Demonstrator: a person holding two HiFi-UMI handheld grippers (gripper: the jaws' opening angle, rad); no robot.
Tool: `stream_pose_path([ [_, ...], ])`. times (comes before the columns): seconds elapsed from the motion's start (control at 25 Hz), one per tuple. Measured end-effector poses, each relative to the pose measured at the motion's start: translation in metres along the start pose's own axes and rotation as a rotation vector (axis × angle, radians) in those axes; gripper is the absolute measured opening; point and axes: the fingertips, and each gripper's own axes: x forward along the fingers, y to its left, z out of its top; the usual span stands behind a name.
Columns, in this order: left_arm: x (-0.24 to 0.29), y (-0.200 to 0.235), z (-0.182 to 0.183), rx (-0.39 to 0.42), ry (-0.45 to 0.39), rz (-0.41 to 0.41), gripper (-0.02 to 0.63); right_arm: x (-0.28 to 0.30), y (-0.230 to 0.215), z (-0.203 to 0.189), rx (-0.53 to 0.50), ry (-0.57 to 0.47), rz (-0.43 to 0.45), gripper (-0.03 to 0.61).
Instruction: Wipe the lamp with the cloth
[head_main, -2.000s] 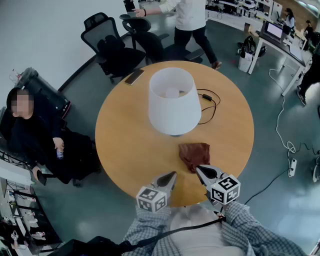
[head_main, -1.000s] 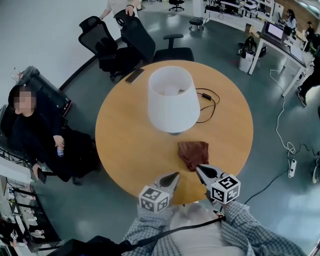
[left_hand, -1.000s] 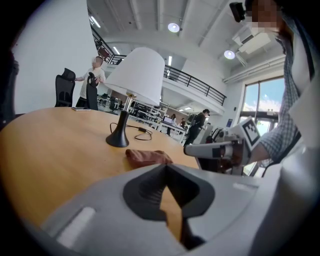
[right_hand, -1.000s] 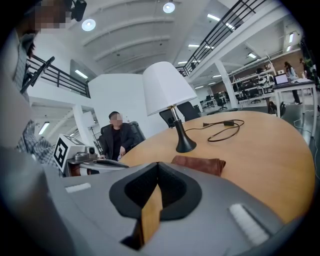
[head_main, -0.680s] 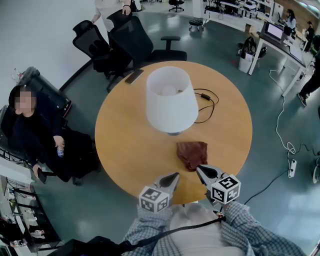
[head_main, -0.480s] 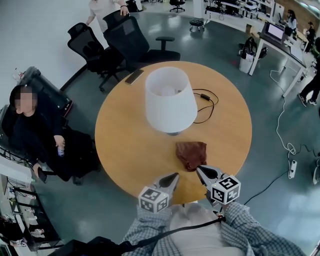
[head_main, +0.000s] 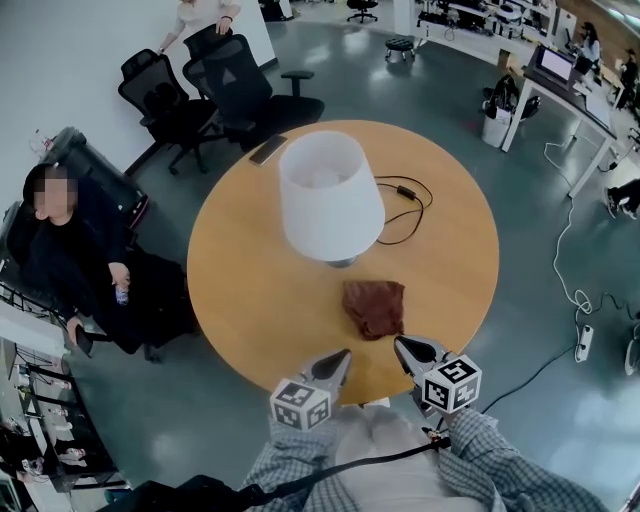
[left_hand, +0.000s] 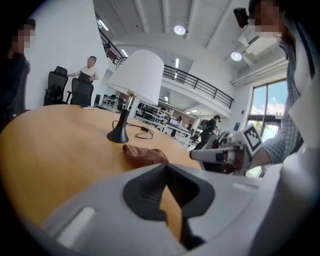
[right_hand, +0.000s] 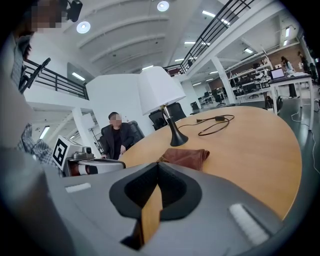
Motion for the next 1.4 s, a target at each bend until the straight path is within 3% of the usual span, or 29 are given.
stream_pose_path([
  [0.2,0.008,0.004,0.001,-0.006,0.001,-0.005,0.0,-0.001,-0.009,0.001,-0.004,0.003,-0.015,0.003],
  [0.4,0.014,0.028,0.026,-0.015,-0.045,-0.007,0.0,0.014,-0.017,0.013,-0.01,-0.007,-0.032,0.003],
  [0.6,0.015,0.06,0.062,-0.146,-0.169,-0.051,0.0,0.037,-0.019,0.024,-0.003,-0.009,-0.053,0.003],
  [0.8,0.015,0.088,0.106,-0.307,-0.357,-0.214,0.0,0.066,-0.016,0.04,-0.012,-0.018,-0.077,0.003],
  [0.96,0.017,0.088,0.13,-0.38,-0.391,-0.296,0.0,0.075,-0.01,0.043,-0.013,-0.01,-0.091,0.003],
  [1.0,0.019,0.088,0.134,-0.397,-0.397,-0.313,0.02,0.076,-0.01,0.042,-0.018,-0.002,-0.093,0.004],
  [1.04,0.021,0.088,0.138,-0.416,-0.409,-0.329,0.099,0.077,-0.01,0.041,-0.022,0.007,-0.095,0.005],
  [1.12,0.024,0.092,0.147,-0.455,-0.443,-0.357,0.157,0.081,-0.011,0.04,-0.027,0.021,-0.095,0.003],
  [1.24,0.027,0.098,0.165,-0.518,-0.507,-0.393,0.216,0.086,-0.008,0.042,-0.059,0.043,-0.074,0.005],
  [1.4,0.031,0.102,0.185,-0.565,-0.564,-0.442,0.244,0.096,-0.009,0.036,-0.162,0.13,-0.05,0.005],
])
